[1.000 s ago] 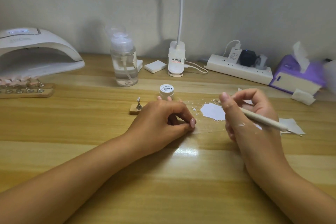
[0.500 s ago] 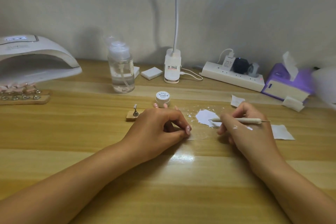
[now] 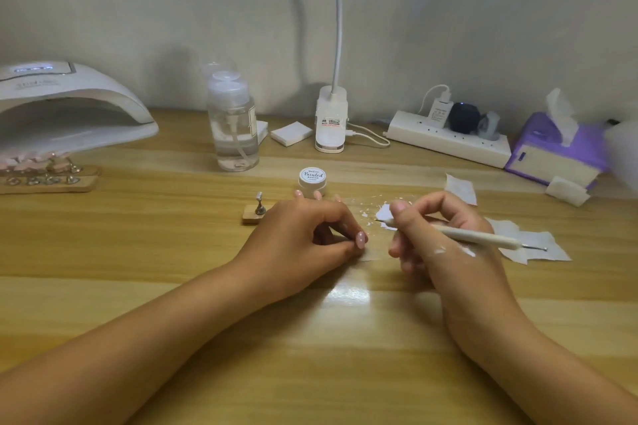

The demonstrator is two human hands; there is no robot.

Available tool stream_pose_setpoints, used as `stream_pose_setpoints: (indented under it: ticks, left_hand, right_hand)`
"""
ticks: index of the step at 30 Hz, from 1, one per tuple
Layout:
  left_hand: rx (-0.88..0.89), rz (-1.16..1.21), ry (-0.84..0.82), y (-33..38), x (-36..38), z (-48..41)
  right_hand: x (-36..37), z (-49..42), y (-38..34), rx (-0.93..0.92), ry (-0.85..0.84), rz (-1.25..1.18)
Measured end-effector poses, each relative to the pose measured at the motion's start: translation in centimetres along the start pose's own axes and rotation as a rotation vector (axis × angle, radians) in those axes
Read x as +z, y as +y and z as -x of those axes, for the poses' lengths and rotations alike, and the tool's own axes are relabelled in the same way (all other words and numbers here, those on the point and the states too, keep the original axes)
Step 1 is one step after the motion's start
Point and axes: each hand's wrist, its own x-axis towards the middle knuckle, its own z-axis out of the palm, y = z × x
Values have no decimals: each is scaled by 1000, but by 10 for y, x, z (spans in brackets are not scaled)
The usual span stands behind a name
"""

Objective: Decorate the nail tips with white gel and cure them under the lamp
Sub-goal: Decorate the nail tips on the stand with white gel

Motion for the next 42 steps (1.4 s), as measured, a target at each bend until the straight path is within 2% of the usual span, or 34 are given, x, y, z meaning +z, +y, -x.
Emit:
stream_pose_setpoints:
  ticks: [3,9,19,42]
  left_hand:
    - [8,21,-2,-2,1,1]
    - [-1,6,-8,-2,0,0]
    - [38,-22,-4,-2,-1,0]
    - [7,-34,-1,-1,0,-1]
  right_hand:
    - [1,0,2,5,-17,-16]
    - [1,-1,4,4,-86,103]
    - [2,-1,6,4,-110,117]
    - [3,-3,6,2,-108,127]
